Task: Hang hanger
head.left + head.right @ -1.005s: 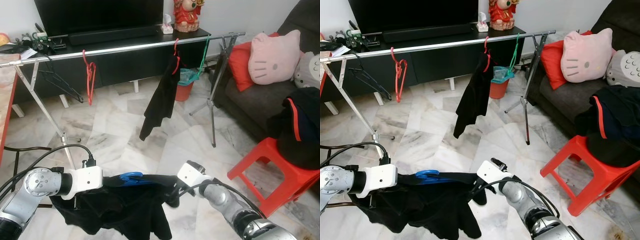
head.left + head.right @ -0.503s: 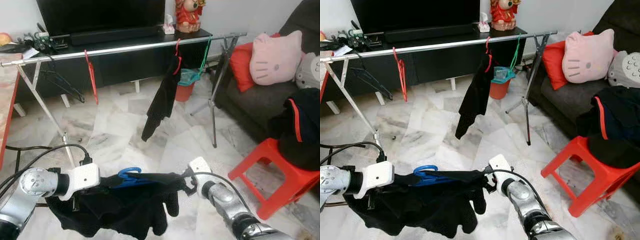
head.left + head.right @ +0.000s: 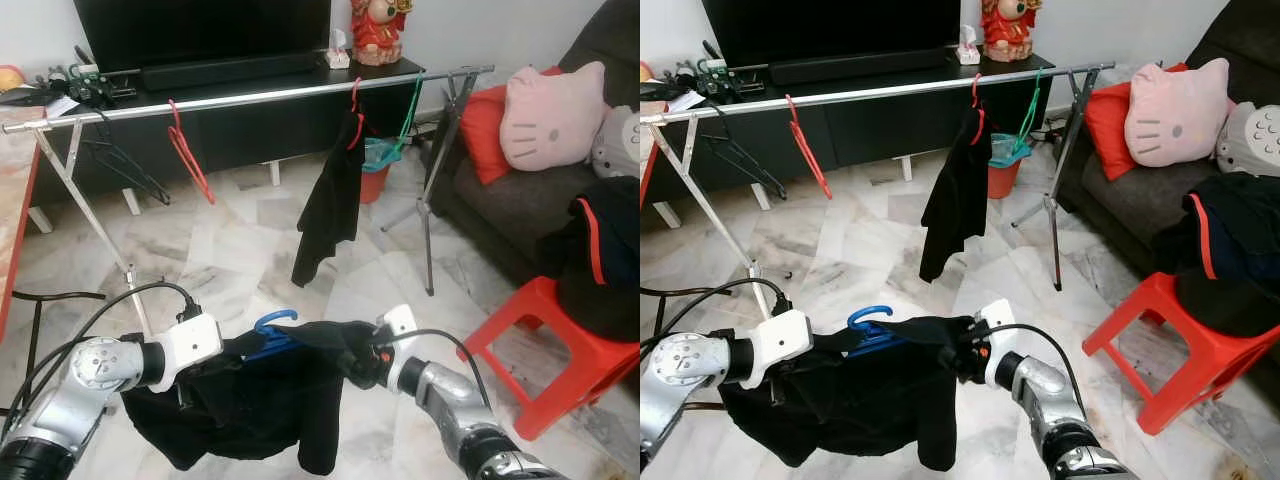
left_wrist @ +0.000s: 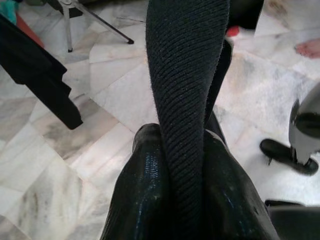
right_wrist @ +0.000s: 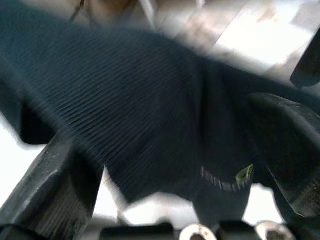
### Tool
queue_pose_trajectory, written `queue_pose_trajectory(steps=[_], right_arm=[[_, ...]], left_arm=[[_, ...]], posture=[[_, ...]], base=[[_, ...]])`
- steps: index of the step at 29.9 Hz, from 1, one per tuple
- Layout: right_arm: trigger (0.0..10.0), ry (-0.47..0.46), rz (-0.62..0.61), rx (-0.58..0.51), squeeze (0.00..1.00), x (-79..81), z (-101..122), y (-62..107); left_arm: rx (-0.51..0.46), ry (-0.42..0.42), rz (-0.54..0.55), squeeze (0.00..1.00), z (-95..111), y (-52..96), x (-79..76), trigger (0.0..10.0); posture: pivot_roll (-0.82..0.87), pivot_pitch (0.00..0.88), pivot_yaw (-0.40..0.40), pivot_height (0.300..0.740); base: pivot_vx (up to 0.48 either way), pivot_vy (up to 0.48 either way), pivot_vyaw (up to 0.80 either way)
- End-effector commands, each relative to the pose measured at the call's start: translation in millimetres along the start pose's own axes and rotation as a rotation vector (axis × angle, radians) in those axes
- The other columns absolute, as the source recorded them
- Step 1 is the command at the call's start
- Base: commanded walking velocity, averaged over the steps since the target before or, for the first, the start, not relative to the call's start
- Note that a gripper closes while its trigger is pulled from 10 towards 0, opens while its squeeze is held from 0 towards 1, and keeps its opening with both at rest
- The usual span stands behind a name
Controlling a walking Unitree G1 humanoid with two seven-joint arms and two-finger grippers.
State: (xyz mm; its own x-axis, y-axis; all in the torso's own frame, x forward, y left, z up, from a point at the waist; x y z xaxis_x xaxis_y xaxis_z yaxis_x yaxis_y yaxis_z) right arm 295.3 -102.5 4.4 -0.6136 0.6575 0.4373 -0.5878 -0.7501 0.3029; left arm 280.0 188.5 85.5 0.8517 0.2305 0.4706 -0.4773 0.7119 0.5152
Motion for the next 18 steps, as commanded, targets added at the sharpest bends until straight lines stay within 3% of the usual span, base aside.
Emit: queue_pose_trajectory(steps=[1,2,8,18], right_arm=[[10.0,0.026,0.015,0.027,0.0,2.0,-4,0.2],[10.0,0.076,0.05,0.092,0.0,3.5,-10,2.9],[10.0,0.183,0.133,0.24,0.0,5.3,-24,12.6],[10.0,0.267,0.283,0.356,0.0,15.2,-35,23.8]], left_arm=[[-0.011,-0.017,0.047,0.0,6,3.0,12.1,10.0],[-0.009,0.01,0.072,0.0,6,-1.6,13.2,10.0],[0.007,0.051,0.114,0.0,6,-11.8,15.1,10.0],[0.0,0.097,0.191,0.0,10,-24.2,23.0,10.0]], posture=[[0.1,0.0,-0.044,0.74],[0.1,0.0,-0.039,0.74],[0.09,0.0,-0.03,0.74],[0.09,0.0,-0.026,0.74]], base=[[0.0,0.0,0.0],[0.0,0.0,0.0],[0.0,0.0,0.0],[0.0,0.0,0.0]])
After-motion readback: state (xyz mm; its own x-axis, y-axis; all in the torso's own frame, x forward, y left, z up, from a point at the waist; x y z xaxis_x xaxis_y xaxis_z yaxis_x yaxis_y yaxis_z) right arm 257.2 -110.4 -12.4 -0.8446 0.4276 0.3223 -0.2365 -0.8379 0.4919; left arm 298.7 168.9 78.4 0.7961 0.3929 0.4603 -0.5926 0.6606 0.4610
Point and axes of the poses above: a point about 5 cm out from each wrist's last joint towards the gripper, its own y axis pointing back from the gripper into the wrist, its own z axis along the axis of the wrist's last joint, x = y × z, the point moved 2 cm from there along -y, pointing out of the wrist towards the gripper, and after that the axes turned 9 degrees about -y, right-handed, at the moved point
